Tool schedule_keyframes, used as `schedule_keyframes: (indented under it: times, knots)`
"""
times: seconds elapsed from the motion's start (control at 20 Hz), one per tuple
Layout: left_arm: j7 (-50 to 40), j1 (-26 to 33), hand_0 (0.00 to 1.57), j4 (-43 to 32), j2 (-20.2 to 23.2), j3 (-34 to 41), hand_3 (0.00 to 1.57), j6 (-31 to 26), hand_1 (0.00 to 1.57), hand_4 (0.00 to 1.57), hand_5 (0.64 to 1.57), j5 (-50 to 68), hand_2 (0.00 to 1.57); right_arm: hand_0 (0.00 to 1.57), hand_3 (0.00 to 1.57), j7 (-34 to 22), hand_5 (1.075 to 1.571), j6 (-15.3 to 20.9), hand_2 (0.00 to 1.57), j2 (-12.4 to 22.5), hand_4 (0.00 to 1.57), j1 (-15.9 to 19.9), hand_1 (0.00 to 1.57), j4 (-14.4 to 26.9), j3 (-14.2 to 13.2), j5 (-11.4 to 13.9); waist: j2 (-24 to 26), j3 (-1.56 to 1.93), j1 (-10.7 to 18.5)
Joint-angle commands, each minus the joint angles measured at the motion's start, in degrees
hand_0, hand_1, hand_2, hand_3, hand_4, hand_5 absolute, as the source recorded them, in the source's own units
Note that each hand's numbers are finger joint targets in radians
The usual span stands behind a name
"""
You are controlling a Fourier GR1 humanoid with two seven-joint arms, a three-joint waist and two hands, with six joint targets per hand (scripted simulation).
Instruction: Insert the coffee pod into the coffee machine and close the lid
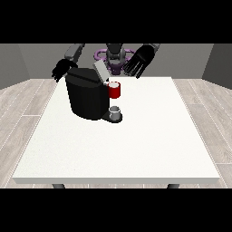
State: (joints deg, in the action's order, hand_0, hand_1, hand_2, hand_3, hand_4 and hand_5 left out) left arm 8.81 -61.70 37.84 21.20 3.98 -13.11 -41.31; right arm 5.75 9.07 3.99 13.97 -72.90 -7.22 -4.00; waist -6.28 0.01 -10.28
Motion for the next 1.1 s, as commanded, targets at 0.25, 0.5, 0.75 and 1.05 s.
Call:
schedule_keyframes:
  times: [0.25, 0.5, 0.75, 1.05]
  knots:
    - [2.1, 8.2, 0.0, 0.45, -8.65, 14.85, 0.0, 0.36, 0.0, 0.26, 1.571, 17.89, 0.0, 0.0, 0.0, 1.45, 1.571, 0.34, 0.0, 0.42, 0.43, -6.03, 0.0, 1.52, -2.5, -1.2, 7.78, -0.1, 6.06]
    - [4.77, 19.13, 0.0, 2.07, -13.28, 14.18, 0.0, 0.52, 0.0, 0.0, 1.571, 19.84, 0.0, 0.0, 0.0, -0.59, 1.571, 0.61, 0.0, 1.3, 0.4, -9.96, 0.0, 0.05, -2.54, -0.86, 15.91, -0.06, 8.97]
    - [3.56, 23.11, 0.0, 4.07, -15.77, 16.24, 0.0, -2.28, 0.0, 0.23, 1.571, 24.92, 0.0, 0.0, 0.0, -0.03, 1.571, -1.17, 0.0, 2.95, 0.36, -11.19, 0.0, -0.78, -0.39, 1.37, 19.22, -0.03, 12.29]
    - [5.1, 28.63, 0.0, 5.1, -13.84, 18.04, 0.0, -3.28, 0.0, 0.0, 1.571, 27.72, 0.0, 0.0, 0.0, -4.95, 1.571, -6.3, 0.0, 4.29, 0.26, -6.95, 0.0, -9.51, 2.57, -0.76, 19.35, -0.04, 10.86]
